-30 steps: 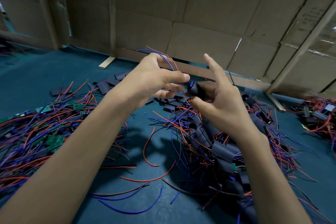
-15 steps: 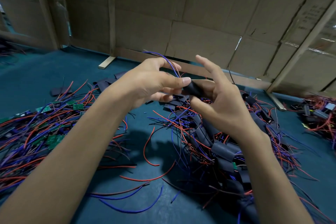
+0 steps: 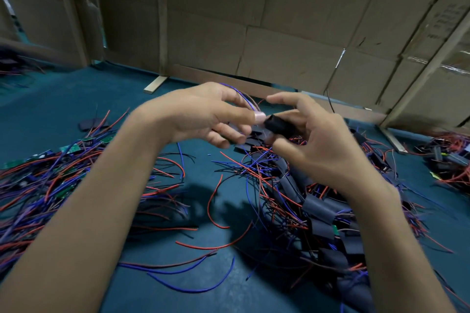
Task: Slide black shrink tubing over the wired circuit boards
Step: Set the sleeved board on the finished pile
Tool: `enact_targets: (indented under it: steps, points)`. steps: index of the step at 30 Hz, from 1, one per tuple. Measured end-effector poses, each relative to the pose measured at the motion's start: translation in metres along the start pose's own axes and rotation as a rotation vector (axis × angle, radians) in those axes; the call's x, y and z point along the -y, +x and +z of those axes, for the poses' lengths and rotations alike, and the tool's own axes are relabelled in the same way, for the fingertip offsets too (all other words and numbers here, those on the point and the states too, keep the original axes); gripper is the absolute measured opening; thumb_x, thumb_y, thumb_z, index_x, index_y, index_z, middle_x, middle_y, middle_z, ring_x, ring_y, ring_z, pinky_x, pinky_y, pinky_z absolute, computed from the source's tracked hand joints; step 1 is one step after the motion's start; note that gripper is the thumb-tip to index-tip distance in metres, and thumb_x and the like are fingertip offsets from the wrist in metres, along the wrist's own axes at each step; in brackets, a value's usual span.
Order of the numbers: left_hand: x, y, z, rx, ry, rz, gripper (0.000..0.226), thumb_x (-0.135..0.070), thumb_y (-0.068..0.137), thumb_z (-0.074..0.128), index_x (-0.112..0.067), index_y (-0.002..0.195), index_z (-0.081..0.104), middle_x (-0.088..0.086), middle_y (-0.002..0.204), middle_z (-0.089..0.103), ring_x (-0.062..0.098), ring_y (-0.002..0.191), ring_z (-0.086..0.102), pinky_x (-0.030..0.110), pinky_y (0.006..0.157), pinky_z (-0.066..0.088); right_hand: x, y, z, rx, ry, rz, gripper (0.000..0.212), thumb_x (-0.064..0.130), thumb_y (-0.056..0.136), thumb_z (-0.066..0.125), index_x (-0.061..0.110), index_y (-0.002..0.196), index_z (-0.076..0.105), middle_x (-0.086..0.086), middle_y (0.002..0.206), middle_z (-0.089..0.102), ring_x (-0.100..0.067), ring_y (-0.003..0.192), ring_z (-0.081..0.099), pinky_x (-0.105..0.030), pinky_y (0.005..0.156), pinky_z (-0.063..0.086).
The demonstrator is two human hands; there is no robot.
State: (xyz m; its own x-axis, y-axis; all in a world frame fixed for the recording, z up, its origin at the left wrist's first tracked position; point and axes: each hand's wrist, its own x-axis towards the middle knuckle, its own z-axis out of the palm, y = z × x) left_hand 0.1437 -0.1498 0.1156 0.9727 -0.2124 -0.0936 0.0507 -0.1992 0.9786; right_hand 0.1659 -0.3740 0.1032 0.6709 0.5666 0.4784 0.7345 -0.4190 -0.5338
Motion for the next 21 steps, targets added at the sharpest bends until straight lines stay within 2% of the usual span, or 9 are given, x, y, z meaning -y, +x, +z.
enact_targets:
  steps: [2,4,7,9,11,13,15,18,21]
  points:
    - [0.004,-0.005,-0.02,-0.028,0.127,-0.035,0.039,-0.043,0.076,0.084,-0.015,0.1,0.071,0.007,0.088,0.075,0.015,0.076,0.073,0.023,0.056,0.055,-0.002,-0.002,-0.017,-0.054,-0.008,-0.002,0.048,0.016,0.078,0.065,0.034,0.121,0.059,0.015,0.101,0.077,-0.005,0.097,0.073,-0.04,0.097,0.056]
    - [0.016,-0.008,-0.046,-0.132,0.408,-0.107,0.03,-0.04,0.078,0.082,-0.02,0.098,0.072,0.008,0.092,0.075,0.011,0.075,0.072,0.027,0.059,0.058,-0.008,-0.007,-0.041,-0.111,-0.01,0.017,0.04,0.021,0.077,0.067,0.039,0.112,0.062,0.015,0.104,0.077,-0.004,0.099,0.073,-0.042,0.097,0.057]
    - [0.043,-0.008,-0.073,-0.172,0.824,-0.408,0.038,-0.036,0.079,0.084,-0.021,0.111,0.069,0.005,0.106,0.069,0.02,0.089,0.069,0.036,0.071,0.062,-0.025,-0.017,-0.077,-0.199,-0.074,0.116,0.037,0.029,0.072,0.068,0.04,0.106,0.065,0.012,0.102,0.077,-0.008,0.1,0.073,-0.045,0.099,0.056]
    - [0.058,-0.004,-0.071,-0.099,0.901,-0.567,0.041,-0.037,0.08,0.084,-0.018,0.113,0.068,0.007,0.106,0.067,0.025,0.096,0.066,0.033,0.075,0.06,-0.039,-0.024,-0.093,-0.224,-0.167,0.258,0.037,0.033,0.067,0.07,0.047,0.101,0.066,0.013,0.094,0.077,-0.008,0.097,0.072,-0.031,0.097,0.054]
    - [0.068,0.004,-0.066,-0.094,0.969,-0.588,0.031,-0.031,0.084,0.081,-0.015,0.105,0.064,0.008,0.099,0.065,0.024,0.083,0.061,0.017,0.063,0.052,-0.052,-0.028,-0.1,-0.129,-0.323,0.422,0.035,0.031,0.066,0.077,0.051,0.092,0.066,0.017,0.089,0.075,-0.008,0.091,0.07,-0.012,0.082,0.049]
    - [0.072,0.011,-0.062,-0.137,1.021,-0.585,0.026,-0.022,0.086,0.078,-0.008,0.106,0.068,0.007,0.092,0.067,0.023,0.075,0.057,0.018,0.061,0.048,-0.063,-0.028,-0.099,0.043,-0.407,0.565,0.036,0.015,0.071,0.084,0.043,0.086,0.066,0.007,0.096,0.075,-0.018,0.098,0.069,-0.016,0.078,0.048]
    - [0.072,0.015,-0.059,-0.122,1.065,-0.612,0.025,-0.02,0.085,0.078,-0.011,0.108,0.072,0.006,0.083,0.069,0.022,0.074,0.059,0.024,0.061,0.045,-0.064,-0.026,-0.095,0.12,-0.42,0.63,0.039,0.008,0.074,0.084,0.037,0.093,0.064,-0.002,0.106,0.073,-0.023,0.104,0.067,-0.029,0.082,0.046]
    - [0.069,0.016,-0.055,-0.081,1.111,-0.592,0.018,-0.018,0.085,0.075,-0.016,0.102,0.076,0.007,0.096,0.075,0.022,0.077,0.06,0.024,0.059,0.043,-0.052,-0.022,-0.089,0.063,-0.43,0.588,0.042,0.014,0.079,0.082,0.027,0.115,0.068,0.001,0.11,0.067,-0.018,0.108,0.062,-0.03,0.09,0.04]
    - [0.062,0.013,-0.053,-0.015,1.104,-0.52,0.014,-0.015,0.091,0.068,-0.016,0.104,0.075,0.009,0.11,0.074,0.027,0.09,0.065,0.03,0.071,0.051,-0.04,-0.019,-0.084,0.006,-0.406,0.503,0.038,0.015,0.083,0.079,0.023,0.119,0.069,0.005,0.109,0.065,-0.01,0.105,0.058,-0.024,0.092,0.035]
